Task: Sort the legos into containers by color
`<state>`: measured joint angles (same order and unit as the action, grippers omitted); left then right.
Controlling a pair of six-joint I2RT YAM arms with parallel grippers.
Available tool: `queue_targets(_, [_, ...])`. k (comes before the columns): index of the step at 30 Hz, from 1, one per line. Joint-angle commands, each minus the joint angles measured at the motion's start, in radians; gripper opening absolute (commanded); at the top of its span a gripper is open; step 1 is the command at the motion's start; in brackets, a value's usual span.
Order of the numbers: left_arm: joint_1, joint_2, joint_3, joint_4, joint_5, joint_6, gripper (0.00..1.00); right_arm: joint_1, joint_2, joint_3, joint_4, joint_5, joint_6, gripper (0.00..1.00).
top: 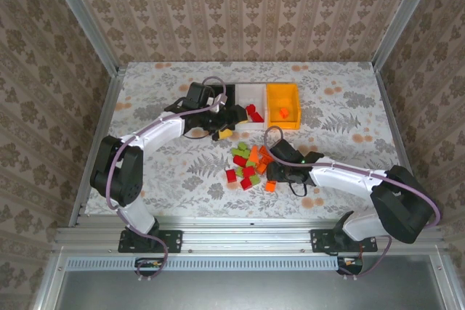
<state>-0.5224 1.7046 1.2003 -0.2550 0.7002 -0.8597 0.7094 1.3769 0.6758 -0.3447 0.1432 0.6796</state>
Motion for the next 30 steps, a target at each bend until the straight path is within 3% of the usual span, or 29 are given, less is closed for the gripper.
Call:
queue_targets(1, [-0.002,-0.010,0.030,-0.016,0.004,0.024,0.97,-0.013,0.041,0.012,-0.032,0.042,-0.044,0.47])
queue_targets(8, [0.005,-0.017,0.033,-0.023,0.001,0.030,0.97,-0.015,0.077,0.056,-0.060,0.079,-0.079,0.39])
queue_targets(15, [0.060,-0.044,0.041,-0.027,0.005,0.030,0.97,-0.026,-0.037,0.220,-0.129,0.177,-0.162,0.35])
queue_targets(23, [0.322,-0.074,0.017,-0.007,-0.011,0.011,0.98,-0.075,0.446,0.709,-0.081,0.227,-0.349,0.36])
queue_targets(26, [0.361,-0.057,0.008,0.023,0.016,-0.014,0.98,-0.094,0.606,0.893,-0.154,0.236,-0.396,0.39])
queue_targets(30, [0.359,-0.056,0.004,0.039,0.032,-0.029,0.98,-0.119,0.702,1.033,-0.220,0.228,-0.418,0.46])
